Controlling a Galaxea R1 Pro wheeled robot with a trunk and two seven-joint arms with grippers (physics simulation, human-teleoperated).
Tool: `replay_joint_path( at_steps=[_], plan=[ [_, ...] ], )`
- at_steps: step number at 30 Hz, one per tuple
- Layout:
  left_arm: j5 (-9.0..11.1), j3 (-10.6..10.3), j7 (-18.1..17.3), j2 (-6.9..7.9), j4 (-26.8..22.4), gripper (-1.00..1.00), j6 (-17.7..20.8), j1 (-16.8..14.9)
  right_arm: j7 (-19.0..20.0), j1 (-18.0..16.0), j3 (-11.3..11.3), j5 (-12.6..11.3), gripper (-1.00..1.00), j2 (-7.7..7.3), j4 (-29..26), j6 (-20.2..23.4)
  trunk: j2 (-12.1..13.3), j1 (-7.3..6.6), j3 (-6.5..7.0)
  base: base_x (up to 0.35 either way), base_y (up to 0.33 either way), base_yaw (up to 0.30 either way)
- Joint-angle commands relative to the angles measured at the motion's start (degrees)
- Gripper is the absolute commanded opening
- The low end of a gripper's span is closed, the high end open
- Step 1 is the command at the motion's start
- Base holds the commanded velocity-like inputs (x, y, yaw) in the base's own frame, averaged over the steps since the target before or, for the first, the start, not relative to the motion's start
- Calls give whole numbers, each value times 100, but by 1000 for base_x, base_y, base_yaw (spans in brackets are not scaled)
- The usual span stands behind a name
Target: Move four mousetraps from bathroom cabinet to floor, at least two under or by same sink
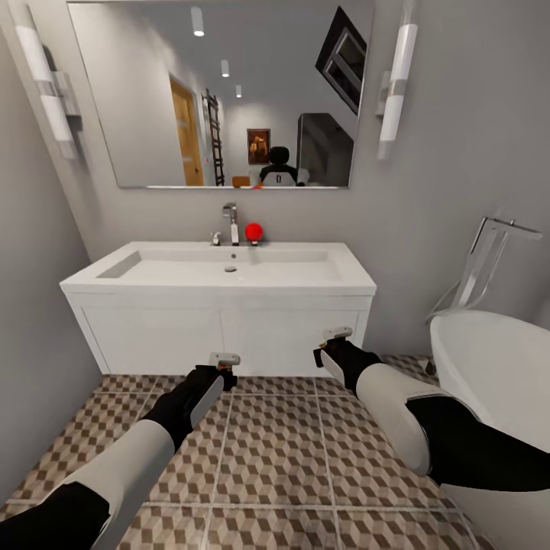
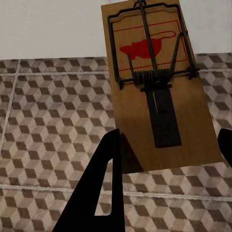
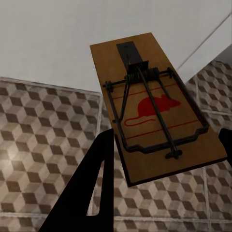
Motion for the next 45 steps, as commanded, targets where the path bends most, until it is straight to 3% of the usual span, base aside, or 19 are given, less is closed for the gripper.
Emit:
replay_joint_path(
  at_steps=[1,9,17,34,45],
  plan=[
    [55,-31,53,4,-5,-100,17,-5,4,-2,24,48,-100,1,-8,54,-44,22,-24,0,0,0],
    [55,-32,53,4,0,-100,15,-5,31,1,24,48,-100,1,-7,-54,-365,198,-168,0,0,0],
    [55,-32,53,4,22,-100,15,-5,435,6,24,48,-100,1,-7,-103,-686,373,-311,0,0,0],
    [55,-35,53,4,32,-100,15,-5,461,7,23,51,-100,1,-16,-105,-1368,747,-619,0,0,0],
    [55,-37,53,4,32,-100,15,-5,462,7,23,48,-100,1,-16,-104,-1809,988,-896,0,0,0]
  ],
)
